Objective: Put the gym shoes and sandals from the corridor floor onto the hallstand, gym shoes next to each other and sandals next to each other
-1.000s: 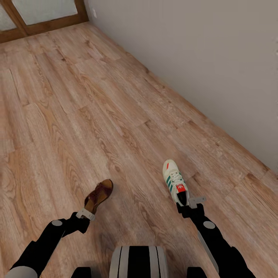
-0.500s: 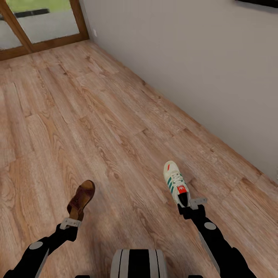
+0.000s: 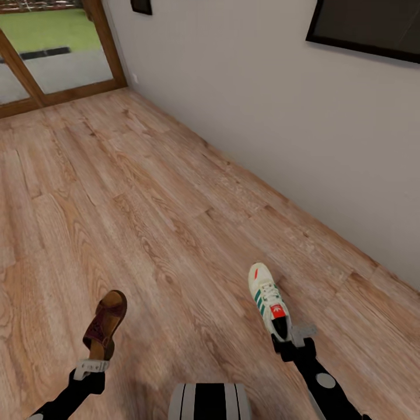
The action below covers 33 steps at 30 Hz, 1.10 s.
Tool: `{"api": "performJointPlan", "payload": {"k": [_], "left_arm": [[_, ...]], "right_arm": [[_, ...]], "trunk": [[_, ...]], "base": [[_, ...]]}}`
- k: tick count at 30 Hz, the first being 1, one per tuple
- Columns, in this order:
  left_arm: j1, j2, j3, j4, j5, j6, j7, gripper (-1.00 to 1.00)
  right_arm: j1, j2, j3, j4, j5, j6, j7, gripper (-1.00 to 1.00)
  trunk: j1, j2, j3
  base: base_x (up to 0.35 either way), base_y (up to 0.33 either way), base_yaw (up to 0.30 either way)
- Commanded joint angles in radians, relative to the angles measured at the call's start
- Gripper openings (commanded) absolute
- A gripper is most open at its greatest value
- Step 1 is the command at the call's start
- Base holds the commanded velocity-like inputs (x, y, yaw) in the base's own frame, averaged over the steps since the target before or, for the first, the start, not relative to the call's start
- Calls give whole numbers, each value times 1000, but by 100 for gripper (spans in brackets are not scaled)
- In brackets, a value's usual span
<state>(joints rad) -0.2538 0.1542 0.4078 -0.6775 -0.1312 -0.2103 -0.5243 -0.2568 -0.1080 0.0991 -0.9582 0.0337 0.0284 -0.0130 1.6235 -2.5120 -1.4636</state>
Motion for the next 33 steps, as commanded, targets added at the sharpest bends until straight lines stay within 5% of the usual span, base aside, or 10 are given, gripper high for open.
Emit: {"api": "performJointPlan", "payload": {"k": [1,12,20,33], "left_arm": [[0,-1,10,11,-10,-19,-5,-100],[38,-2,29,109,33,-140,-5,-100],[96,-4,28,143,107,-174,-7,-100],[103,-5,28,225,108,-253,-8,-100]], "right_arm": [[10,-1,2,1,3,-12,-1,-100],[122,1,2,75,1,-199,-6,-100],[137,4,2,341,-3,-478,-48,-100],[137,13,1,389,-6,-504,-50,-100]], "trunk": [[-1,0,5],[-6,3,64],[-9,5,107],[-15,8,177]], "base": [[0,0,-136],[0,0,-136],[0,0,-136],[0,0,-141]]}}
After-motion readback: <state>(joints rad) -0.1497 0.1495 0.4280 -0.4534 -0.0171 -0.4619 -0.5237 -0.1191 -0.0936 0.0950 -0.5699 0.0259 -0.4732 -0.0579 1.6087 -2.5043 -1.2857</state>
